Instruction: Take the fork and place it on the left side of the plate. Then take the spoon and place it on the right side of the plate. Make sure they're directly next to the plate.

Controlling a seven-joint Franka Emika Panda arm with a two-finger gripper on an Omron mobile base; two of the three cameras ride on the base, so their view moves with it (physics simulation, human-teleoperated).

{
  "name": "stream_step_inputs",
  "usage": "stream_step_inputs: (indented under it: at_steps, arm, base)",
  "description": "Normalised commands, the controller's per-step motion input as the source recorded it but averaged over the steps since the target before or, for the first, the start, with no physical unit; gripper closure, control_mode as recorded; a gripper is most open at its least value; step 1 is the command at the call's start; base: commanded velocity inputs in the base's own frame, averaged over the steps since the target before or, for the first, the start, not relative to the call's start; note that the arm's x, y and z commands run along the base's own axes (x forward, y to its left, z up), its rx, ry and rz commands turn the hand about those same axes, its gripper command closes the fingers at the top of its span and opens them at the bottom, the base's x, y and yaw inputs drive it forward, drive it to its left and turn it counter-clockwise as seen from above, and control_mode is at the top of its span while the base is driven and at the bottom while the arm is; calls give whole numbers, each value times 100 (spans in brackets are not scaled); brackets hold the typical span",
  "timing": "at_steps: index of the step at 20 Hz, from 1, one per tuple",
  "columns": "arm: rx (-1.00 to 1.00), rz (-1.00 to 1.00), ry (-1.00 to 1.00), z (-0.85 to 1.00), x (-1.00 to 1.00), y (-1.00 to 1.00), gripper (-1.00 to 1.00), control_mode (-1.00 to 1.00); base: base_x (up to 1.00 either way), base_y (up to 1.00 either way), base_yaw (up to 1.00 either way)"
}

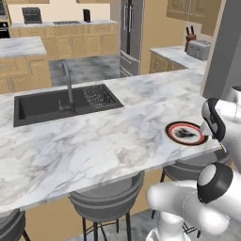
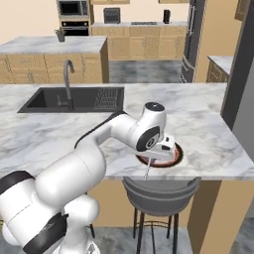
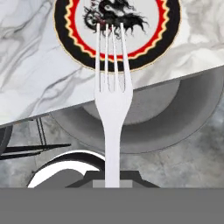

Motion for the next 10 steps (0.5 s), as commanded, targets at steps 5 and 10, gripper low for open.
stream_step_inputs:
  at_steps: [5, 10]
  arm:
    - [0, 0, 0, 0, 0, 0, 100, 100]
    - [0, 0, 0, 0, 0, 0, 100, 100]
  base:
    - [18, -30, 12]
    - [0, -1, 0]
